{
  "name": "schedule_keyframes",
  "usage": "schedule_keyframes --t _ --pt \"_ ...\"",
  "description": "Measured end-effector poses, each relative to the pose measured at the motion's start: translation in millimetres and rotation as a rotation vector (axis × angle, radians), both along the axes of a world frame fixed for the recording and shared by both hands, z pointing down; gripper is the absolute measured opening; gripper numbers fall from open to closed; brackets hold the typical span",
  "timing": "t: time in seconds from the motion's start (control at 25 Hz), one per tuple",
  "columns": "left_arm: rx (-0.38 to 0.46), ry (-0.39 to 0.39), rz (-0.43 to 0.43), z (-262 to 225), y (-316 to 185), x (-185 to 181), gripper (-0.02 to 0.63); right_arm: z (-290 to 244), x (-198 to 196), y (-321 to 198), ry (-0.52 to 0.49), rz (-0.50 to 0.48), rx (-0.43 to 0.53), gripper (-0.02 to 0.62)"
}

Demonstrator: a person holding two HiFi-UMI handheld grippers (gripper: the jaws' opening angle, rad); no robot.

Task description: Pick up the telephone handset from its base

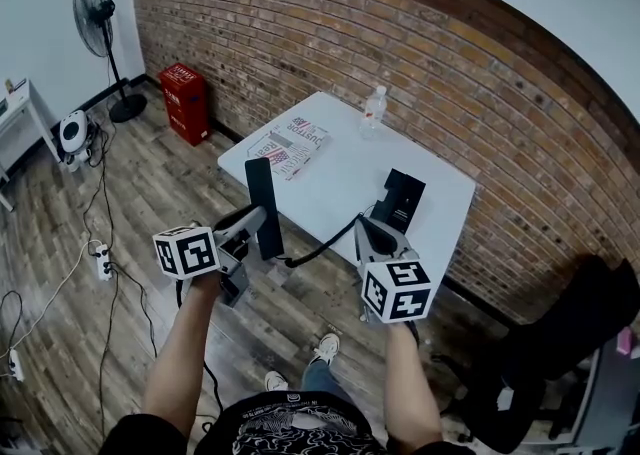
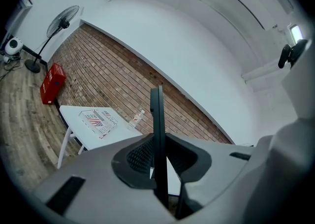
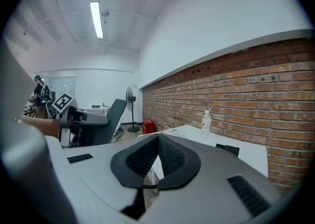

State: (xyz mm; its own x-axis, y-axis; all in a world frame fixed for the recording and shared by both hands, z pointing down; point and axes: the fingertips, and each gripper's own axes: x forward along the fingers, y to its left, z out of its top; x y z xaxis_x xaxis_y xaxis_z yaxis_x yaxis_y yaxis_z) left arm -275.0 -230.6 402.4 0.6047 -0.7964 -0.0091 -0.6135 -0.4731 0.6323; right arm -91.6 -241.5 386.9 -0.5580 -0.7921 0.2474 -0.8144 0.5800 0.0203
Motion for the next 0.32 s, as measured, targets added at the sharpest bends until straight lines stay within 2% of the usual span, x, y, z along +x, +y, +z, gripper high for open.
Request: schedule_keyframes --t 0.32 --pt "-0.012 -0.003 0.017 4.7 -3.3 3.3 0.075 0.5 0.0 -0.1 0.002 0.001 -0.002 -0.002"
